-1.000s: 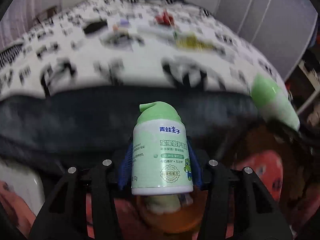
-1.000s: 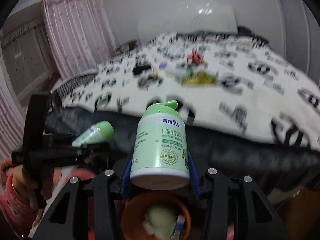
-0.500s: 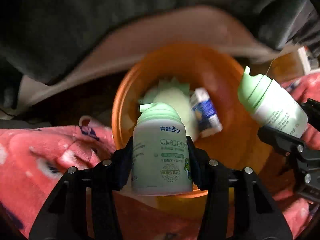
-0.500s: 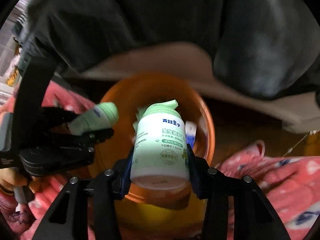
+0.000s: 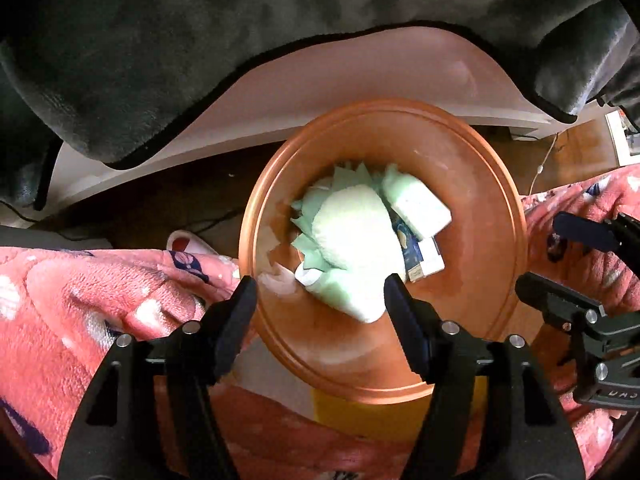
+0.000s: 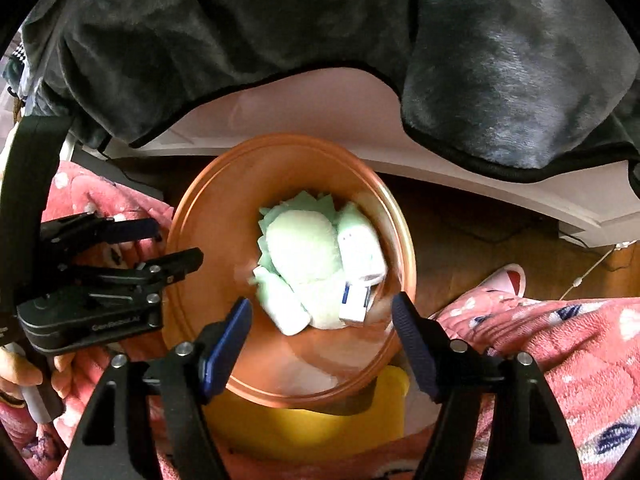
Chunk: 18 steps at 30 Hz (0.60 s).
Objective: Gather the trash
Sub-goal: 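Carry the green-capped bottle to the orange bin and release it with the right tool, then grasp the yellow hair clip with the right tool while the left tool grasps the white foam tube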
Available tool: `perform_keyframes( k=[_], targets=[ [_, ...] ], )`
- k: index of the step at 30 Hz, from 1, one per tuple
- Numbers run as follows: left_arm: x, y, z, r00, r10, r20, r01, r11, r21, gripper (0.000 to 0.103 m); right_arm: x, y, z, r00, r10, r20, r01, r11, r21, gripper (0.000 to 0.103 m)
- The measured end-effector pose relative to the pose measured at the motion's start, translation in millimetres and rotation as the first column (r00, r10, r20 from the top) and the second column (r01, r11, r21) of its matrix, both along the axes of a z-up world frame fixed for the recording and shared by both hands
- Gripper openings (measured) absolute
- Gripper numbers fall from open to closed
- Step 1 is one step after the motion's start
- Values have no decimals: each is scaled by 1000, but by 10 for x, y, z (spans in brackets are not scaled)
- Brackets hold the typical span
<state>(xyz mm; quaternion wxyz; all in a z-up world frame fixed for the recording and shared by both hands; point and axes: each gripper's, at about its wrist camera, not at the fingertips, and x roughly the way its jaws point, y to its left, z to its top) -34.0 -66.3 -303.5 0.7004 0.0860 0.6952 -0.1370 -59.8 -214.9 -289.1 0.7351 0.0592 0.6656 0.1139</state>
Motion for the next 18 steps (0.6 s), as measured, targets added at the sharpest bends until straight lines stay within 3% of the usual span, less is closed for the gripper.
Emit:
perform_keyframes(
  k=[6, 10, 12, 14, 18],
  targets=[
    [-54, -30, 115, 998, -6, 67, 6, 1000, -12, 65, -27, -43, 51, 999, -25, 26, 25, 1000, -8, 71],
    [-121, -39, 481, 981, -27, 192, 36, 999, -41, 65, -63, -69, 366, 989, -28, 145, 32, 999, -26, 71],
    [-148, -29, 730, 964, -28, 264, 44, 997, -56, 65, -71, -72, 634, 972, -16, 235, 24, 999, -28, 71],
    [-153, 4, 1002, 946, -16, 324, 47, 995, -88, 75, -49, -95, 992, 942, -8, 335, 13, 1000, -11, 71],
    [-153, 62, 1605, 880, 16, 475, 60, 988, -145, 80, 107, -219, 1693, 861, -32, 507, 6, 999, 52, 78]
  ],
)
